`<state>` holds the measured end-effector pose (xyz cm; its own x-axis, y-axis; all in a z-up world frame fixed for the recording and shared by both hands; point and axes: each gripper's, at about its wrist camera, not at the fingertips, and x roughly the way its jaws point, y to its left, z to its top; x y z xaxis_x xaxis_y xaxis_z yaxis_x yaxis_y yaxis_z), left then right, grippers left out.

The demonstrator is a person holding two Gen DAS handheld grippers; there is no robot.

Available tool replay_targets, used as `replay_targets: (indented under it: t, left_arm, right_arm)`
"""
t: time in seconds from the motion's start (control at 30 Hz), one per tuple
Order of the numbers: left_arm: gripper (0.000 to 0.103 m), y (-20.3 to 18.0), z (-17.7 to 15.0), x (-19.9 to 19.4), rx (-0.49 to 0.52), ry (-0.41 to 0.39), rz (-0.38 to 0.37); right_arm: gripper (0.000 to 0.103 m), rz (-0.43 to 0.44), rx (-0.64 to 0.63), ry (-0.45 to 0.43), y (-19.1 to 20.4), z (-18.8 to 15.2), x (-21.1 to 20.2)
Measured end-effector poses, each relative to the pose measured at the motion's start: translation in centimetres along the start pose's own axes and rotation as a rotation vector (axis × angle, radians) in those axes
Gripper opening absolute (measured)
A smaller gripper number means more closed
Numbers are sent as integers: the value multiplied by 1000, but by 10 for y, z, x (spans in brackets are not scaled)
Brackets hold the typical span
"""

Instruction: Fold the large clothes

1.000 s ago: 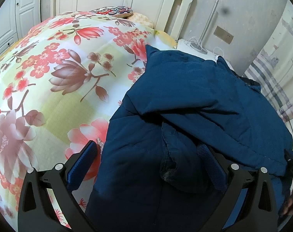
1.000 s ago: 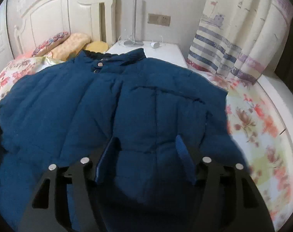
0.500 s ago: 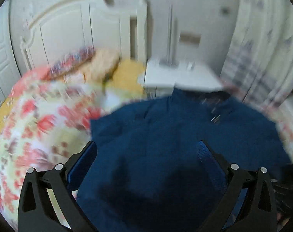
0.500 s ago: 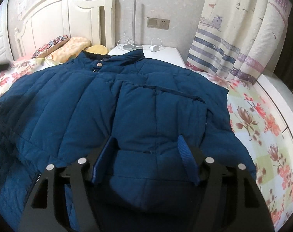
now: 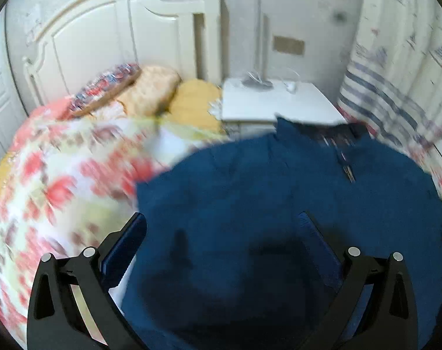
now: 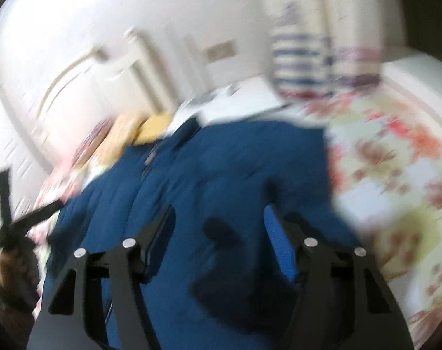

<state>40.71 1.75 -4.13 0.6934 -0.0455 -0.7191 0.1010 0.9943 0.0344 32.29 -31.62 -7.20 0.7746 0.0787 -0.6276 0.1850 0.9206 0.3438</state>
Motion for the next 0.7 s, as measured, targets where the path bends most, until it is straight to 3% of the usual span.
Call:
replay_targets:
  t: [0.07, 0.17, 0.23, 0.27, 0.37, 0.43, 0.53, 0.6, 0.7]
  left_arm:
    - [99, 5, 9, 11, 0, 22, 24]
    - [99, 8, 9, 44, 15, 100, 76]
    - [99, 11, -2, 71, 9, 165, 56]
    - [99, 13, -6, 73, 2, 142, 50]
    - [99, 12, -3, 70, 7, 161, 51]
    - [99, 11, 6, 63, 22, 172, 63]
    - [99, 3, 27, 44, 43, 92, 38]
    - [99, -5, 38, 44, 56, 70, 38]
    - [99, -15, 39, 78, 76, 158, 61]
  right_arm:
    - [61, 4, -57, 23, 8, 14, 9]
    - [61, -23, -241, 57, 40, 19, 30]
    - [61, -73, -342, 127, 54, 14, 53]
    - [62, -110, -372, 175, 55, 8, 69]
    - [64, -106, -387, 205, 53, 3, 79]
    - [63, -72, -377, 245, 52, 17, 75]
    - [62, -107, -352, 159, 45, 47, 66]
    - [62, -128, -341, 158, 41, 63, 77]
    - [63, -169, -371, 291, 32, 61, 122]
